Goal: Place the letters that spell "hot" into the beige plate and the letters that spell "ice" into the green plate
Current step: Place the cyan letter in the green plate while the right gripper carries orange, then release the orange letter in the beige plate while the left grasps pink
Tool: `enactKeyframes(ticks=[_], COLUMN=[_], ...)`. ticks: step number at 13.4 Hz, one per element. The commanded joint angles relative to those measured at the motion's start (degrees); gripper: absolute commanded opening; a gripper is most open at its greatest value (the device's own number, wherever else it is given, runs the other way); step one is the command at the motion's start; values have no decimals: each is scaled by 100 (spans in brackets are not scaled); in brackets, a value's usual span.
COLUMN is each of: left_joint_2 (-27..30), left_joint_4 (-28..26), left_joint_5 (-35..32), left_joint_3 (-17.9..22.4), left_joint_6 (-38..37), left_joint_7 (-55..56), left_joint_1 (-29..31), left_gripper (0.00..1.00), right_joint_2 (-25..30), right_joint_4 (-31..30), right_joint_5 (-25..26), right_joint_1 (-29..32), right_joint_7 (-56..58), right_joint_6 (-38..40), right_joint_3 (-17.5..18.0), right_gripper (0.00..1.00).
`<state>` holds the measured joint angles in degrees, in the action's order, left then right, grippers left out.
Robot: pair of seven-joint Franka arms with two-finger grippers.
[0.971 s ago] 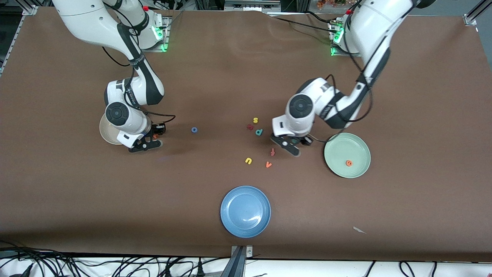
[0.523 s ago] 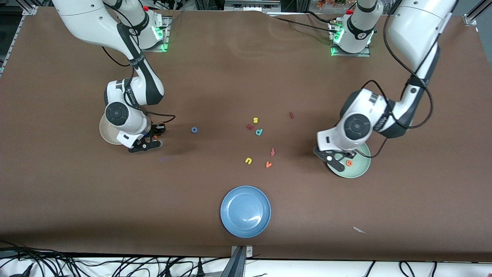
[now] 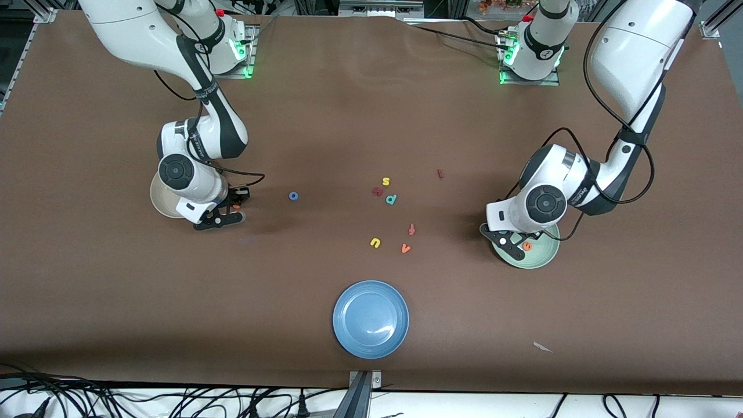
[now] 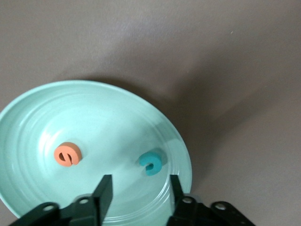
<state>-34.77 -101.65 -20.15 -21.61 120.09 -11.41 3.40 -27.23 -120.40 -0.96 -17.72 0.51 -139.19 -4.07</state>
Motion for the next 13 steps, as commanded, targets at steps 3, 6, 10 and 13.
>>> enactKeyframes(ticks=[3,6,10,13], left_joint_2=[374,339,190,190], left_joint_4=[-30,-136,-364,-889], left_joint_5=[712,828,837,1065], left_joint_3=[-247,-615,-748,-871], left_joint_6=[-424,-469,-399,345], left_joint_7=[734,2698,5101,5939], left_joint_1=[-59,-181,-734,-762], left_gripper=[100,100,100,100], right_joint_2=[261,525,649,517], right_joint_4=[419,772,537,202], right_joint_5=[-106,-97,-80,-80], right_joint_1=[23,32,32,58], right_joint_7=[-102,-253,107,318], right_joint_6=[829,1823,2397,2152], right_joint_3=[-50,-312,-1120,-1298], right_gripper=[16,16,17,17])
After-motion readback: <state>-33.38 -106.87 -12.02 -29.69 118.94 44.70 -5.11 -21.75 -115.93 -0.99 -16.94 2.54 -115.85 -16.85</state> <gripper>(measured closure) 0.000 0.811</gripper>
